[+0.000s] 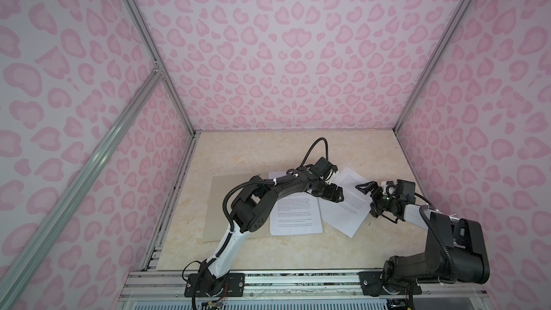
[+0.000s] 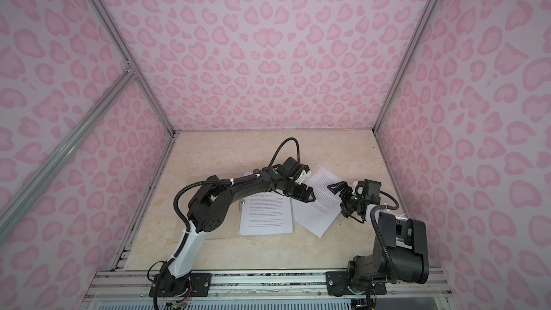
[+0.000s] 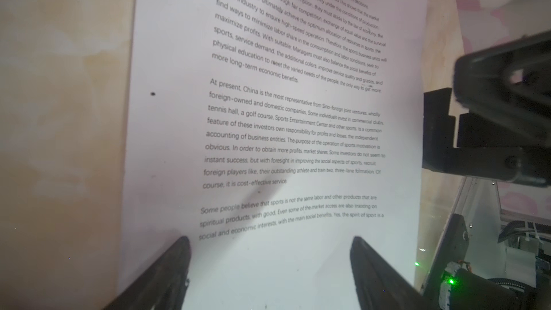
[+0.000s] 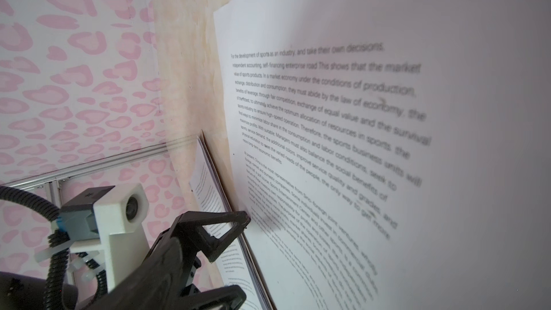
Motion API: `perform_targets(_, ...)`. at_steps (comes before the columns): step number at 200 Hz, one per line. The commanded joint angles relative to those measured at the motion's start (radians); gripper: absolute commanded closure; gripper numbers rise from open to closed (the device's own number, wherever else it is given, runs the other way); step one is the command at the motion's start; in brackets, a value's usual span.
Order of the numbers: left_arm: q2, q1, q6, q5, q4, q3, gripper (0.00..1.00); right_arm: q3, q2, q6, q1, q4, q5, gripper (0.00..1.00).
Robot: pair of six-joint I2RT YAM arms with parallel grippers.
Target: Put the files into the folder
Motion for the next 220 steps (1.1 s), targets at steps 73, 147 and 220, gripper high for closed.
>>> perform_targets(73, 0.013, 0.001, -0.021, -0.033, -0.077, -0.03, 0.14, -0.126, -0.182, 0.121, 0.079, -0.017, 0.16, 0.28)
perform_targets(147, 0.0, 0.003, -0.033, -0.017, -0.056, -0.052, 0.14, -0.209, -0.476, 0.229, 0.125, -0.133, 0.359, 0.53)
perform_targets(220, -0.009, 0.005, -0.038, -0.008, -0.048, -0.058, 0.14, -0.235, -0.545, 0.25, 0.115, -0.134, 0.389, 0.68)
